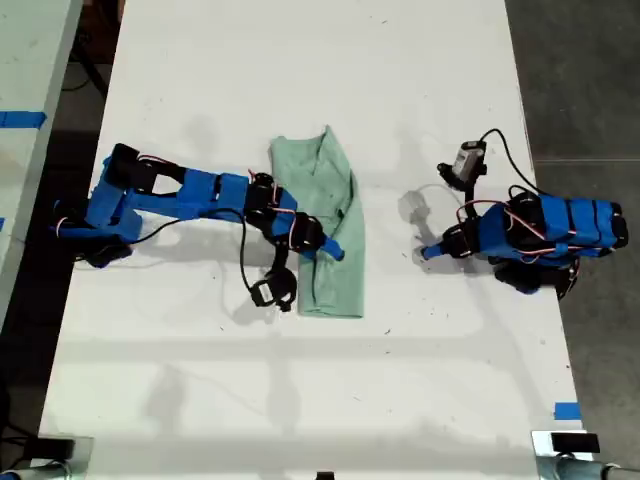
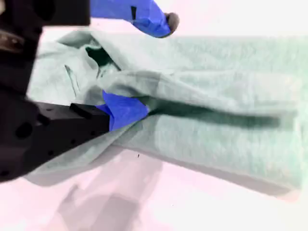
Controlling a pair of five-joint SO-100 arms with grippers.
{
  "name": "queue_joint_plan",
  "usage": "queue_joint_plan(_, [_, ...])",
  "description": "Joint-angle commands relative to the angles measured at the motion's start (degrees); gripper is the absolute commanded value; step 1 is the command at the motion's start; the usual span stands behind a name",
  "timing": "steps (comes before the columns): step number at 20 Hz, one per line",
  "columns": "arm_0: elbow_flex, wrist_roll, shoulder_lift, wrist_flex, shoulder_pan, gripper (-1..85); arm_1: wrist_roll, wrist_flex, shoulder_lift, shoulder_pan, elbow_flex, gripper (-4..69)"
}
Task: Fold t shirt
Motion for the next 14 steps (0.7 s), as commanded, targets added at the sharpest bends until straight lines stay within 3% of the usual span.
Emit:
queue_joint_plan(1, [-4.0, 0.6, -2.6, -0.9, -1.2, 23.9, -0.6, 0.0, 0.8, -0.3, 3.1, 2.4])
queue_joint_plan(6, [-4.9, 1.2, -3.9, 1.8, -0.5, 23.9, -0.7, 0.0, 0.8, -0.3, 3.1, 2.4])
queue_joint_plan(11, [-4.8, -3.3, 10.3, 13.5, 0.5, 27.7, -0.8, 0.0, 0.8, -0.1, 3.1, 2.5])
queue_joint_plan(14, [-4.6, -0.4, 14.3, 16.8, 0.9, 31.2, -0.8, 0.0, 0.8, -0.1, 3.1, 2.5])
